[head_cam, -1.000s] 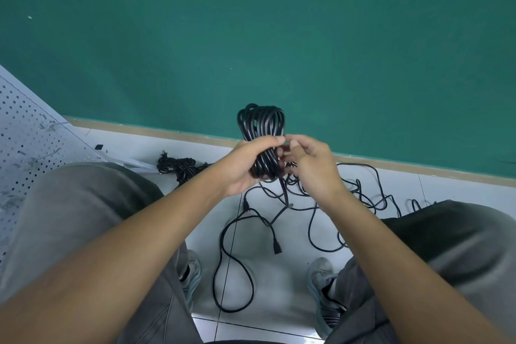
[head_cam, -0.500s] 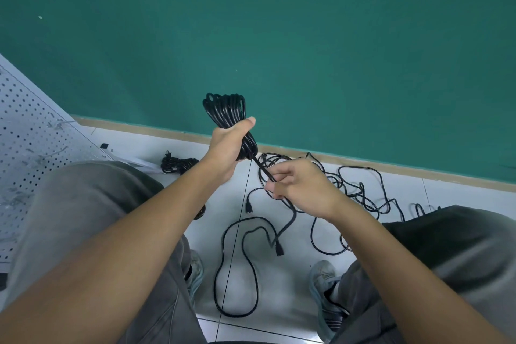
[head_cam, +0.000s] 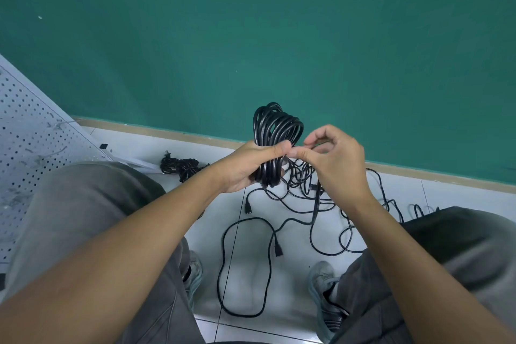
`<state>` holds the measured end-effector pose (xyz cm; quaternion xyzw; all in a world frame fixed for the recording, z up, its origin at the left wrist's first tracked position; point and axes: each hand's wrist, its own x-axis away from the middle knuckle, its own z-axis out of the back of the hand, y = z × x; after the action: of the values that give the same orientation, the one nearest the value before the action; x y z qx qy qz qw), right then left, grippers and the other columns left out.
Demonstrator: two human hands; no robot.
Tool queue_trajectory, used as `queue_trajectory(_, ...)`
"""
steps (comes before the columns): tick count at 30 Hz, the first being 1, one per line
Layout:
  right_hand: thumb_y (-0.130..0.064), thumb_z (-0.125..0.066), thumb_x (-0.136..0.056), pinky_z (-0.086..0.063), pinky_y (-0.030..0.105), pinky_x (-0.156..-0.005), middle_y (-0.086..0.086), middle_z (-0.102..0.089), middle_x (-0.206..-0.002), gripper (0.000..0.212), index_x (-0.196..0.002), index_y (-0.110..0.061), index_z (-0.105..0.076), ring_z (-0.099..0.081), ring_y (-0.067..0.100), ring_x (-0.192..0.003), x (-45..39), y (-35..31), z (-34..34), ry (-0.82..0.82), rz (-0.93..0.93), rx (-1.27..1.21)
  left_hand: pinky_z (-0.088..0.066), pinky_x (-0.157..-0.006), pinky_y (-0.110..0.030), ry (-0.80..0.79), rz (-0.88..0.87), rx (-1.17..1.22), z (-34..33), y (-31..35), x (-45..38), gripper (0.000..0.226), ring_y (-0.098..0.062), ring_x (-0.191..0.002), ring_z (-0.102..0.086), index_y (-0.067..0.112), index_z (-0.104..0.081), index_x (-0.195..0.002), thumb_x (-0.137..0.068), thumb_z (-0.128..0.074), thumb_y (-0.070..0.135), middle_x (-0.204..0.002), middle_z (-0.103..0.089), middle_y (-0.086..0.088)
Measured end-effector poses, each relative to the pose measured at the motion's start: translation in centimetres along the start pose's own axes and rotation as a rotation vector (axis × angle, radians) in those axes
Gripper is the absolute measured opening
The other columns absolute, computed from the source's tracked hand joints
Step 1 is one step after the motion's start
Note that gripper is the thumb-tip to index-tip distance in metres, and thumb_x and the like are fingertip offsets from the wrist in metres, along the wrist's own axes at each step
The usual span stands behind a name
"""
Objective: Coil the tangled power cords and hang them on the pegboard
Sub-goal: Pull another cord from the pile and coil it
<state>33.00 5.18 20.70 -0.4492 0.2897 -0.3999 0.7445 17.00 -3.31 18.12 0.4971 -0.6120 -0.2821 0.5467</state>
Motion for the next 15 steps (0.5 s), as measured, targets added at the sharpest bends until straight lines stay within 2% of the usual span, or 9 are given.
queue_trajectory(2, -0.031, -0.092, -0.071, -0.043, 0.017, -0.055, 0.005, -0.068, -0.061, 0.033, -0.076, -0.015, -0.065, -0.050, 0.009, -0.051, 0.1, 0.0, 0.2, 0.034, -0.018, 0.009, -0.049, -0.076, -0.040, -0.017, 0.007, 0.024, -0.2, -0.2, -0.2, 0.028, -0.021, -0.074, -0.056, 0.015, -0.081, -0.092, -0.075, -0.086, 0.037, -0.080, -0.059, -0.004)
queue_trajectory(5, -0.032, -0.091, -0.072, -0.044, 0.020, -0.055, 0.006, -0.068, -0.061, 0.030, -0.075, -0.016, -0.066, -0.052, 0.016, -0.052, 0.3, -0.2, 0.0, 0.034, -0.038, 0.002, -0.054, -0.075, -0.039, -0.053, -0.004, 0.024, -0.5, 0.0, 0.0, 0.025, -0.019, -0.070, -0.058, 0.007, -0.071, -0.097, -0.077, -0.081, 0.019, -0.076, -0.058, -0.004)
queue_trajectory(7, -0.030, -0.089, -0.077, -0.048, 0.018, -0.061, 0.001, -0.071, -0.066, 0.025, -0.080, -0.015, -0.068, -0.060, 0.017, -0.058, 0.4, -0.3, -0.2, 0.018, -0.036, -0.003, -0.056, -0.072, -0.035, -0.036, -0.007, 0.050, -0.5, 0.0, 0.0, 0.031, -0.017, -0.069, -0.060, 0.004, -0.069, -0.104, -0.078, -0.078, 0.017, -0.078, -0.059, -0.004)
queue_trajectory(10, -0.018, -0.078, -0.090, -0.049, 0.014, -0.070, -0.011, -0.072, -0.084, 0.011, -0.088, -0.020, -0.067, -0.067, 0.006, -0.074, -0.1, 0.2, -0.4, -0.043, -0.025, 0.024, -0.057, -0.071, -0.032, -0.018, -0.028, 0.133, -0.2, 0.1, 0.0, 0.030, -0.016, -0.069, -0.061, 0.003, -0.069, -0.096, -0.075, -0.080, 0.021, -0.081, -0.059, -0.006)
queue_trajectory(12, -0.014, -0.072, -0.094, -0.049, 0.020, -0.073, -0.012, -0.070, -0.088, 0.016, -0.089, -0.027, -0.064, -0.067, 0.006, -0.077, -0.4, 1.1, -0.4, -0.092, -0.076, 0.073, -0.058, -0.072, -0.030, -0.032, -0.037, 0.181, 0.0, 0.2, 0.0, 0.020, -0.016, -0.069, -0.060, 0.006, -0.066, -0.086, -0.078, -0.076, 0.022, -0.080, -0.058, -0.005)
queue_trajectory(15, -0.011, -0.070, -0.095, -0.060, 0.040, -0.083, -0.006, -0.068, -0.086, 0.018, -0.086, -0.026, -0.064, -0.071, 0.021, -0.083, -0.6, 2.0, -0.7, -0.103, -0.169, 0.050, -0.058, -0.072, -0.029, -0.012, -0.031, 0.194, 0.1, 0.5, -0.1, 0.015, -0.016, -0.069, -0.061, 0.007, -0.067, -0.083, -0.082, -0.071, 0.020, -0.077, -0.059, -0.006)
